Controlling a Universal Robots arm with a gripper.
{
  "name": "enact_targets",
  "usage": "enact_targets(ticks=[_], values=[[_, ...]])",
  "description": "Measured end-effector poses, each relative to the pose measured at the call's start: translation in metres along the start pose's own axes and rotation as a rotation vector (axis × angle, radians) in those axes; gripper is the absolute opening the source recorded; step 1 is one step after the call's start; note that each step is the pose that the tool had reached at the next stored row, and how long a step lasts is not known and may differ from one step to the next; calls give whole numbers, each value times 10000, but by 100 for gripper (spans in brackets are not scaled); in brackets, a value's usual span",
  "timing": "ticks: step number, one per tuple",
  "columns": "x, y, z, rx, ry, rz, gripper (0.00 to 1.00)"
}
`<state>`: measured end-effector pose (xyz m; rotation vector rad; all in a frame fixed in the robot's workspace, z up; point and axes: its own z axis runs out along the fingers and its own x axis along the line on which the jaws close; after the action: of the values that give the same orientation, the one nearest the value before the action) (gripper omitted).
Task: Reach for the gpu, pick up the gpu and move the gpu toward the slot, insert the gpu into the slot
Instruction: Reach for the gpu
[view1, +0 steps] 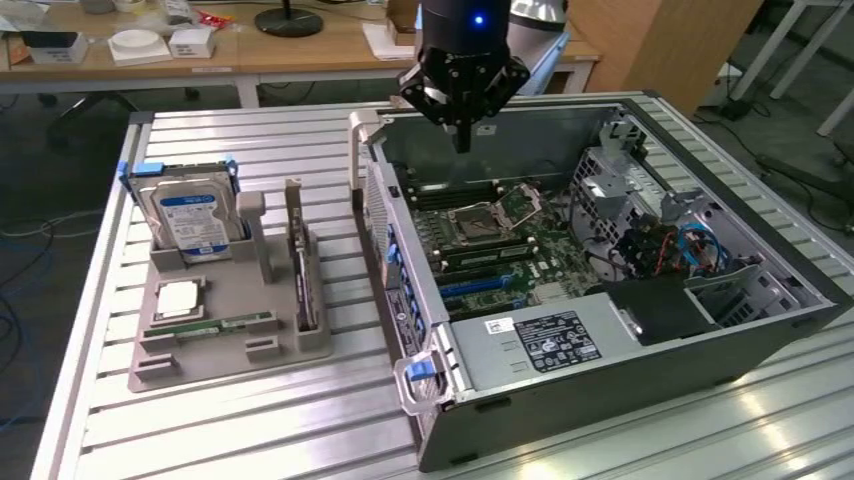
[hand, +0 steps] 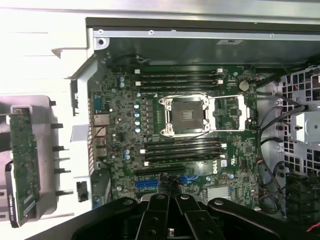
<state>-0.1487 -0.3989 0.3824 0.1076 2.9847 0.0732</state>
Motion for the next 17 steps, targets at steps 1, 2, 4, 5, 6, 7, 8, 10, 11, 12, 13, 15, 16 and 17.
enact_targets(ticks=[1,2,4,5,6,7,8,10,11,12,13,15,16,17], values=[[20,-1,-3,0,0,0,10],[42,-3,-7,0,0,1,10],[79,-5,-12,0,-1,0,10],[98,-7,-15,-1,0,0,10],[117,-8,-18,0,0,0,10],[135,-9,-21,0,-1,0,10],[153,-10,-24,0,-1,1,10],[192,-13,-30,0,-1,1,10],[210,-14,-33,0,0,0,10],[229,-16,-36,0,-1,0,10],[248,-17,-39,0,-1,0,10],[286,-20,-45,-1,-1,0,10],[307,-21,-48,0,0,0,10],[325,-22,-51,0,0,0,10]])
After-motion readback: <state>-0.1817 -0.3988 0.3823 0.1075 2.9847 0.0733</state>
